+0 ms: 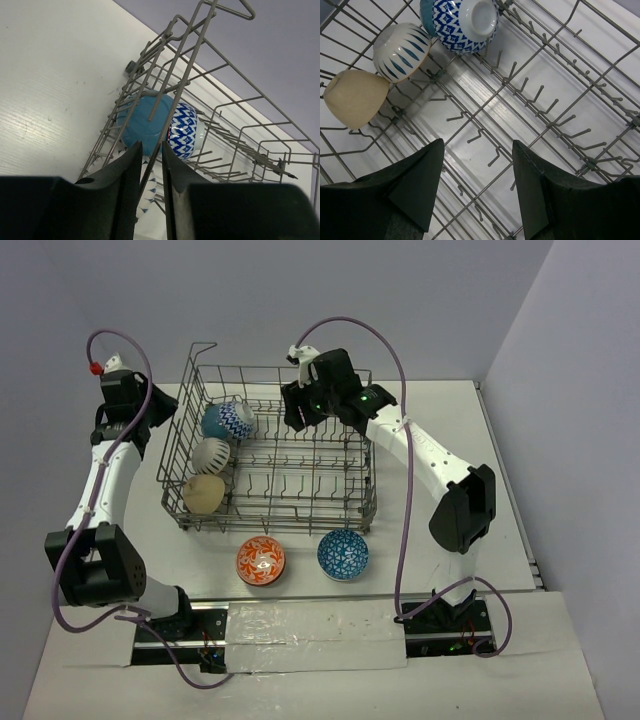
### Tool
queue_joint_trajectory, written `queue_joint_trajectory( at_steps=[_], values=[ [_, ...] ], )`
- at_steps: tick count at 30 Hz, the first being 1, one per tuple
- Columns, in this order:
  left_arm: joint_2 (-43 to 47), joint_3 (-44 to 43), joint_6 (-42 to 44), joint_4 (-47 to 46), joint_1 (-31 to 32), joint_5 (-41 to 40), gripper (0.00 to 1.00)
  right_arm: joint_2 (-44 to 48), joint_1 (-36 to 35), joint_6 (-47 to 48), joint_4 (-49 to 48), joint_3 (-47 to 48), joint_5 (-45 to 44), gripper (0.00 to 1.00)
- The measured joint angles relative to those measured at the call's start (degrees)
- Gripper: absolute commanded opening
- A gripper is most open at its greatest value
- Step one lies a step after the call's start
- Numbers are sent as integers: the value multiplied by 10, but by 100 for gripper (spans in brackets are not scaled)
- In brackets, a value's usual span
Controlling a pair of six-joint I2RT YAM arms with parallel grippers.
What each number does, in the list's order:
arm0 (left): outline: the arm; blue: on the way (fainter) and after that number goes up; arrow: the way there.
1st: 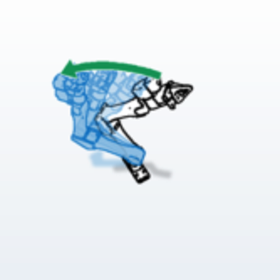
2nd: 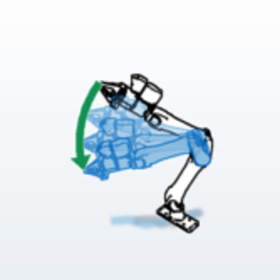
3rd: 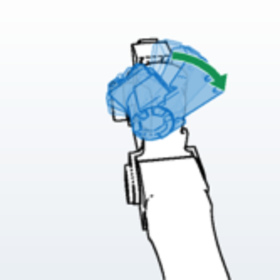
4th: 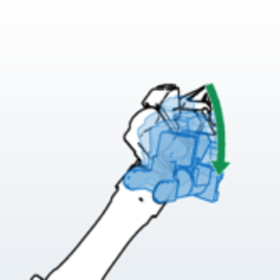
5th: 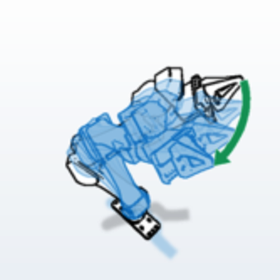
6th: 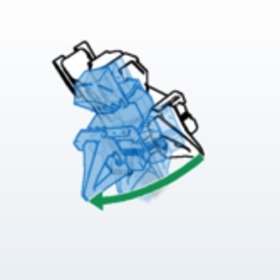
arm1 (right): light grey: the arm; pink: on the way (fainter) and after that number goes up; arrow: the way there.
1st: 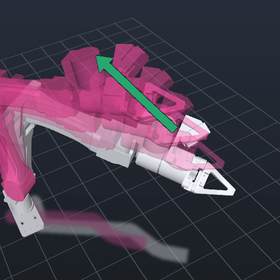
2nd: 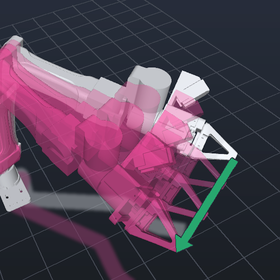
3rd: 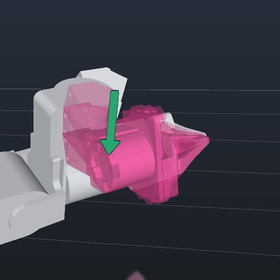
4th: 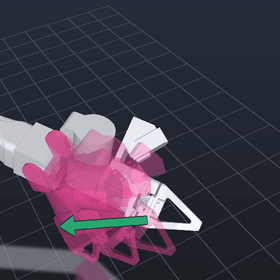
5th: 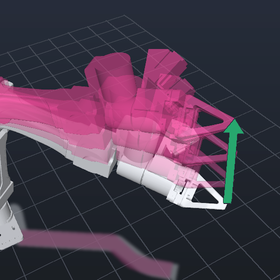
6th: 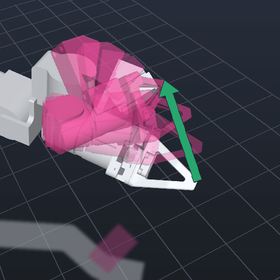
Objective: Load the bowls into the dish rack
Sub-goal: Move the dish rack to the center of the board.
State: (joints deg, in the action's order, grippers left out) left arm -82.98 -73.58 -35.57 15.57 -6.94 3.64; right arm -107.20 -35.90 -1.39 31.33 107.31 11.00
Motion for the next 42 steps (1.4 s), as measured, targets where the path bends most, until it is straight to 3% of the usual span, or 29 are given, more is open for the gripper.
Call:
queue_joint_trajectory(
  at_steps=[10, 24, 42],
  values=[
    [-25, -16, 10, -7, 0, 38, 0, -8, 0, 0, 0, 3, -5, 64],
    [-26, -22, 15, 2, 9, 36, 0, -180, 0, 15, 55, 203, -9, 64],
    [-28, -33, 20, 19, 78, 11, 0, -184, -2, 2, 26, 179, 75, 62]
  ],
)
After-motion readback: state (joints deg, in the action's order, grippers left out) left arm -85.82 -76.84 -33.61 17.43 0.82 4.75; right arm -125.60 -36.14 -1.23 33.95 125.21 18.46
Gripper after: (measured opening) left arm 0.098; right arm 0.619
